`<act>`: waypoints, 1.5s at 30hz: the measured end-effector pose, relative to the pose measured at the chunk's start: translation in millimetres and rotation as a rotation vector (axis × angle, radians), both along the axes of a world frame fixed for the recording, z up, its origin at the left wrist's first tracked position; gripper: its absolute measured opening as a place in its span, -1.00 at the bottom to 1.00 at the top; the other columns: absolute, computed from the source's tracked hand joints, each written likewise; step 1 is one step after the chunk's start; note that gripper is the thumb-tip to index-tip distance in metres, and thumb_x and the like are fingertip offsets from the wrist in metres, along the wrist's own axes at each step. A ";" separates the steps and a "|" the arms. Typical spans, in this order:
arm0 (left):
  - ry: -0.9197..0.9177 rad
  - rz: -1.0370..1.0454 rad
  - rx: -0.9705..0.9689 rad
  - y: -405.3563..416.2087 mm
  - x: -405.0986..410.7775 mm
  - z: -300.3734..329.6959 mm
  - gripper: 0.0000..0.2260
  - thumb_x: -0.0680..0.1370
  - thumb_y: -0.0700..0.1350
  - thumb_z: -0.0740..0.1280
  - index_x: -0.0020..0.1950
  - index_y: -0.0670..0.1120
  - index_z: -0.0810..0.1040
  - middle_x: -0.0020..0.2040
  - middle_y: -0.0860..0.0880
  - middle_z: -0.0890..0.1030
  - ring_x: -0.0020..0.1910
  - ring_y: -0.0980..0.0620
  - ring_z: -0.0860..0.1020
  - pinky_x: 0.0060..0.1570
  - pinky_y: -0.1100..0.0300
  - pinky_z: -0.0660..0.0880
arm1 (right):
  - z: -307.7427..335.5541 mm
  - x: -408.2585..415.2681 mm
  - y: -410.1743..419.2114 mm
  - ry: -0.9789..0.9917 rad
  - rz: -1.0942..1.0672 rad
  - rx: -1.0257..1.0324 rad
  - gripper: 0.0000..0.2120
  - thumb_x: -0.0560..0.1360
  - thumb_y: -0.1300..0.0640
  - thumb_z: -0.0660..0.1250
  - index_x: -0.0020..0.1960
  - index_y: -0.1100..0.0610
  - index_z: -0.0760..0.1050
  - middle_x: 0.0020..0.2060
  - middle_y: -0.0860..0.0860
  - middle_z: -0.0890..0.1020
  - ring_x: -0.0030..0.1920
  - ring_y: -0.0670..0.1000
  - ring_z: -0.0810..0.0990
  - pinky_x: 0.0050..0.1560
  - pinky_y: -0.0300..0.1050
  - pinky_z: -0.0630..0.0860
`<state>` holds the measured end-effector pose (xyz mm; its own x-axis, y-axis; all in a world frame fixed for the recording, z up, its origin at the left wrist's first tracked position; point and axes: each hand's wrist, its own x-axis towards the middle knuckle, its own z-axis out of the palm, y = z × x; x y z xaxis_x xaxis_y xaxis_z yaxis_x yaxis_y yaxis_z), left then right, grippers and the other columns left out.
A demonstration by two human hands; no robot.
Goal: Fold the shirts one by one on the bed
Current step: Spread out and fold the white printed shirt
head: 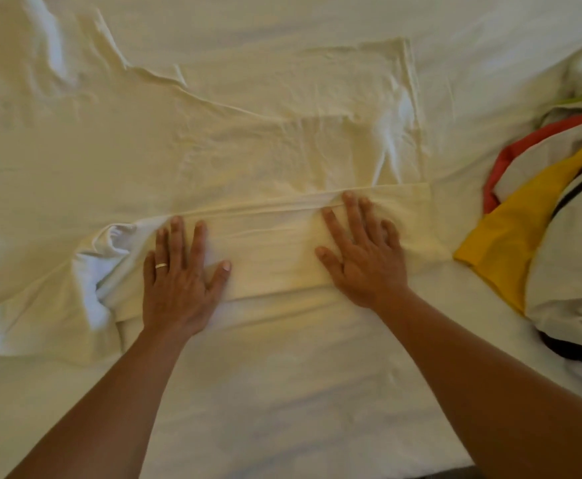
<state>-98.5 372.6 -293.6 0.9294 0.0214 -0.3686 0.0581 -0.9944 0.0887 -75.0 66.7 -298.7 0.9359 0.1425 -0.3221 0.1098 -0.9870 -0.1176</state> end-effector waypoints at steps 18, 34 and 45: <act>-0.240 0.282 0.131 82.6 -76.1 62.9 -0.40 0.35 0.00 0.34 0.38 -0.11 0.40 0.34 -0.23 0.40 0.25 -0.28 0.38 0.13 -0.19 0.34 | 58.8 -6.5 112.9 0.145 0.033 0.055 -0.53 0.60 -0.07 0.20 0.45 0.09 0.27 0.59 0.13 0.08 0.51 0.19 0.17 0.38 0.15 0.27; -0.367 0.826 -0.782 256.8 77.0 117.0 -0.88 0.54 -0.17 0.34 0.06 -0.06 0.60 -0.19 0.03 0.61 -0.18 -0.01 0.64 -0.15 -0.01 0.62 | 54.7 42.7 321.6 0.134 -0.008 0.202 -0.72 0.63 0.09 0.11 0.12 0.15 0.57 -0.10 0.04 0.45 -0.06 0.14 0.49 -0.09 -0.02 0.46; -0.262 0.695 -0.149 251.7 -3.4 49.5 -0.58 0.50 0.04 0.39 0.33 -0.04 0.49 0.26 -0.14 0.49 0.22 -0.22 0.46 0.15 -0.12 0.40 | 29.9 62.3 357.0 -0.177 0.419 0.297 -0.74 0.54 0.05 0.25 0.13 0.12 0.60 0.00 0.12 0.61 -0.11 0.24 0.58 -0.18 0.09 0.56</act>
<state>-101.8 624.3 -244.2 0.7779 0.6013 -0.1823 0.6254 -0.7131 0.3167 -12.7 423.6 -268.8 0.8155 0.5762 -0.0540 0.5304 -0.7815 -0.3285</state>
